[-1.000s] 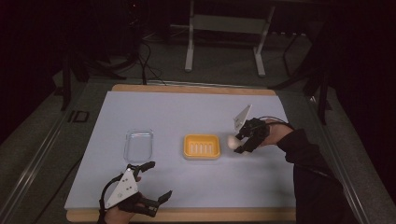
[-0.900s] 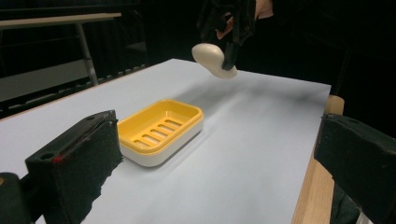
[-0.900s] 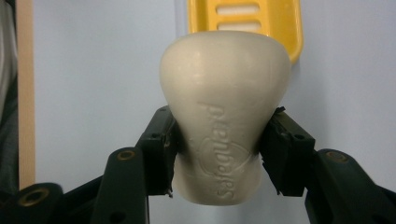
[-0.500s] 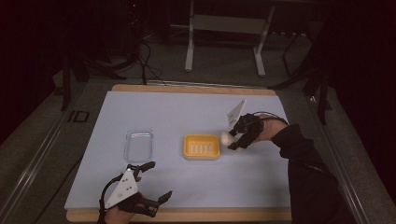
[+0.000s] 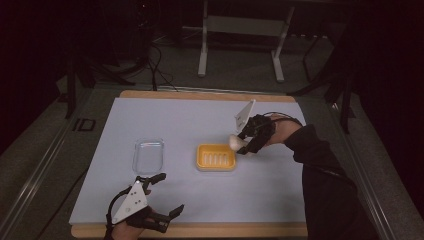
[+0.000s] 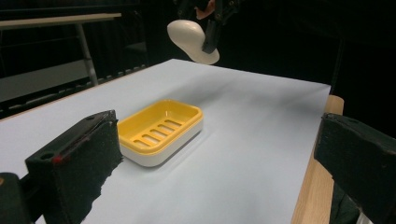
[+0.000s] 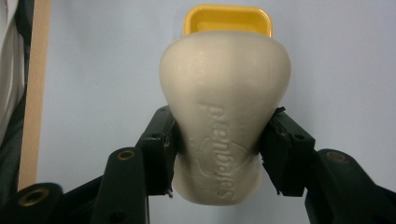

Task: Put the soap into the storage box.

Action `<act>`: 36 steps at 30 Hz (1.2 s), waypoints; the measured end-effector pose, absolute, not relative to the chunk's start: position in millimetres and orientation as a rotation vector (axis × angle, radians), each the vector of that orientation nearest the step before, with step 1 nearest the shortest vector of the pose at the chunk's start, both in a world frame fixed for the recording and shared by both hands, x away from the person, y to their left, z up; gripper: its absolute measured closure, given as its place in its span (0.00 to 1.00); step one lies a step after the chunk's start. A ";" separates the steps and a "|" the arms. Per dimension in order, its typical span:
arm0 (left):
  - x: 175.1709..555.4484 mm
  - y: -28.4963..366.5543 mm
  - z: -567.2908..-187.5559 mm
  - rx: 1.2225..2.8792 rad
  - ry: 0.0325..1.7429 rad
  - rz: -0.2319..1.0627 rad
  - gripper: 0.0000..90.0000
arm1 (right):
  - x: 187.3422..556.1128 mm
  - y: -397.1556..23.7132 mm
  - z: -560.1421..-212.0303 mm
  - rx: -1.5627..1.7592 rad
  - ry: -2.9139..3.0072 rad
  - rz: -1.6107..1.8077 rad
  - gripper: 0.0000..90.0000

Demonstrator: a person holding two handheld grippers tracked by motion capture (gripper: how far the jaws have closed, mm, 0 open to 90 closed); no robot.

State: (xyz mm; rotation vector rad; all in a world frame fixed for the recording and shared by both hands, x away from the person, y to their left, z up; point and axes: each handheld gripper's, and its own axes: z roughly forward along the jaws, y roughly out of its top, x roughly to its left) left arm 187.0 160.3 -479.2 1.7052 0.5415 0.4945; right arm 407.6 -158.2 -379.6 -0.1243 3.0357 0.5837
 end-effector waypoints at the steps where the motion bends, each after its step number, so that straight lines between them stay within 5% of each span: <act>1: 186.9 160.3 -479.2 1.705 0.541 0.495 0.01 | 407.6 -155.8 -379.3 -0.130 3.036 0.581 0.55; 36: 186.5 160.9 -478.9 1.705 0.531 0.489 0.01 | 421.5 -103.6 -412.3 -0.236 3.066 0.604 0.55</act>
